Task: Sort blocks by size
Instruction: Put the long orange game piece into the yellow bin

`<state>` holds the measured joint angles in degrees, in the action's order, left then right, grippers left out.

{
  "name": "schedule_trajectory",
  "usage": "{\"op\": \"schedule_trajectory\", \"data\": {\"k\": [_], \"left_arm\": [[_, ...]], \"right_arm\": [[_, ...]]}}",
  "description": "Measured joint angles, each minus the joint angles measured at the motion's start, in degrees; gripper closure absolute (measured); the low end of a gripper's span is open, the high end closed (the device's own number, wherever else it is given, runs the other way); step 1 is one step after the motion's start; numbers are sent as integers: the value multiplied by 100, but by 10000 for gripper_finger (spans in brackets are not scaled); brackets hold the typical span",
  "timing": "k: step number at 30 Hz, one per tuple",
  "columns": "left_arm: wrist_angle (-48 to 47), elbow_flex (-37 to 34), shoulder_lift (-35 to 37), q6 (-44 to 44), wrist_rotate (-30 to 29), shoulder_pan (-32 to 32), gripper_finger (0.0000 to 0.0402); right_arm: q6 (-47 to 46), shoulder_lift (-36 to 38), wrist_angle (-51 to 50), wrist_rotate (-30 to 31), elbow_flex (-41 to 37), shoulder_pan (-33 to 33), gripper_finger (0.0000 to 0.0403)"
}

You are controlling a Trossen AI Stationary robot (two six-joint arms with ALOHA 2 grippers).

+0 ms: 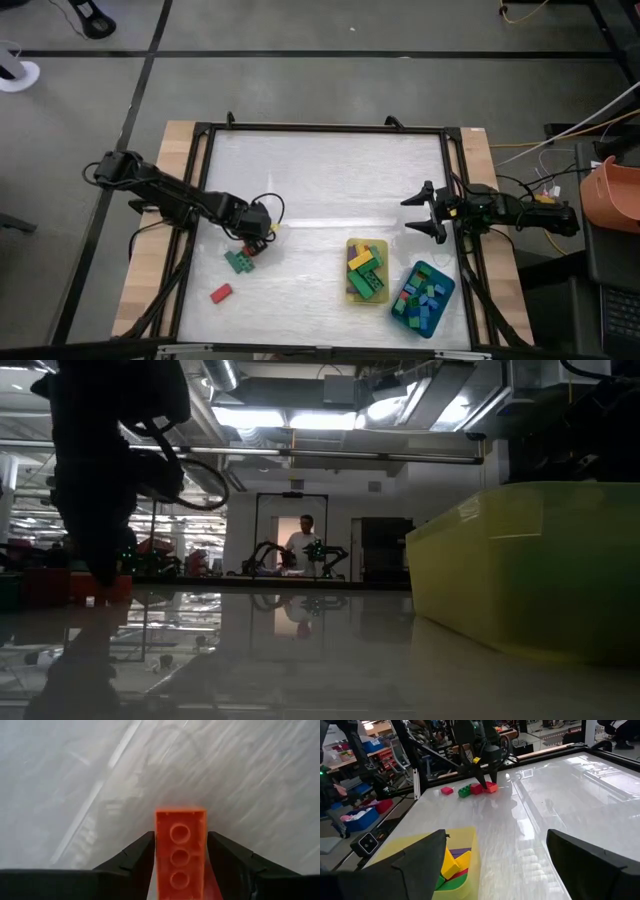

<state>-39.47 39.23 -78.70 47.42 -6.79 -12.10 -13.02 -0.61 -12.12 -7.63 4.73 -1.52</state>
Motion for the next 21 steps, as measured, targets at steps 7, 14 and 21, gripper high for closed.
{"op": "schedule_trajectory", "data": {"k": [7,14,21], "left_arm": [[631,-385,-2,-22,-1,11,235],[1120,-429,-4,72,-130,15,281],[3875,-429,-4,-626,-251,170,281]], "right_arm": [[-7,0,0,-1,-2,0,59],[-11,0,9,-5,-2,0,59],[-17,0,15,-5,-2,0,59]]}}
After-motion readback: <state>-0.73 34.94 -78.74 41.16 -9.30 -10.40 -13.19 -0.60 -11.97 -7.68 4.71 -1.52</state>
